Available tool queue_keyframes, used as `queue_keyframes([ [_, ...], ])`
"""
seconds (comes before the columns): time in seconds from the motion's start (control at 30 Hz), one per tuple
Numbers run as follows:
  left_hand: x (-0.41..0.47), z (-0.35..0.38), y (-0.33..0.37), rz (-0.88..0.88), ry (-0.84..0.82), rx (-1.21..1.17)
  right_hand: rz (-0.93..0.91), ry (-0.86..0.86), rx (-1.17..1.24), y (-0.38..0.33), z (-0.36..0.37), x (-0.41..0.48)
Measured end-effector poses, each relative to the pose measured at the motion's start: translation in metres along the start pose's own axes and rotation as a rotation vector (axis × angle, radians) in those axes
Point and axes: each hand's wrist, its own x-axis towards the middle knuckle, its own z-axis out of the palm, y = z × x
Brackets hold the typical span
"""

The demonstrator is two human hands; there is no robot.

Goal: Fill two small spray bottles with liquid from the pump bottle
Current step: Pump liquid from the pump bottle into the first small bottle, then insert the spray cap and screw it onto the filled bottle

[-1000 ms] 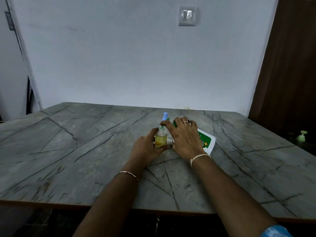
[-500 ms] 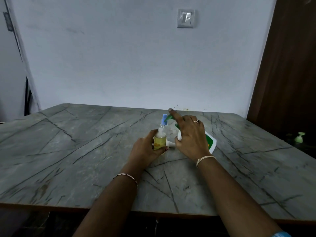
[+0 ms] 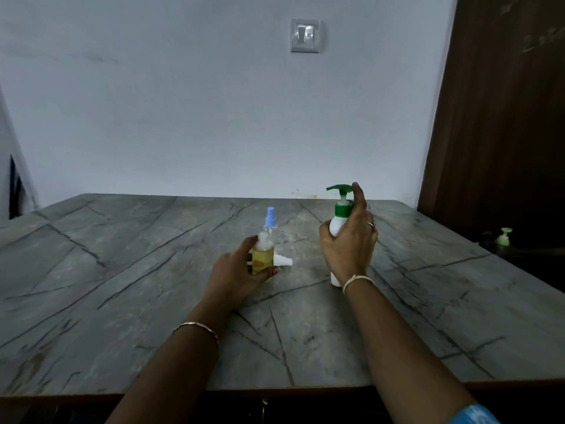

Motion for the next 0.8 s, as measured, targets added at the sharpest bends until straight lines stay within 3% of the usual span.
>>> queue_keyframes([
  [0.43,-0.002,-0.001,0.002,-0.017,-0.012,-0.002,0.060,0.122,0.201,0.010,0.001,-0.001],
  [0.8,-0.001,-0.003,0.004,-0.113,-0.022,-0.107,0.000,0.164,0.155,0.011,-0.003,-0.005],
])
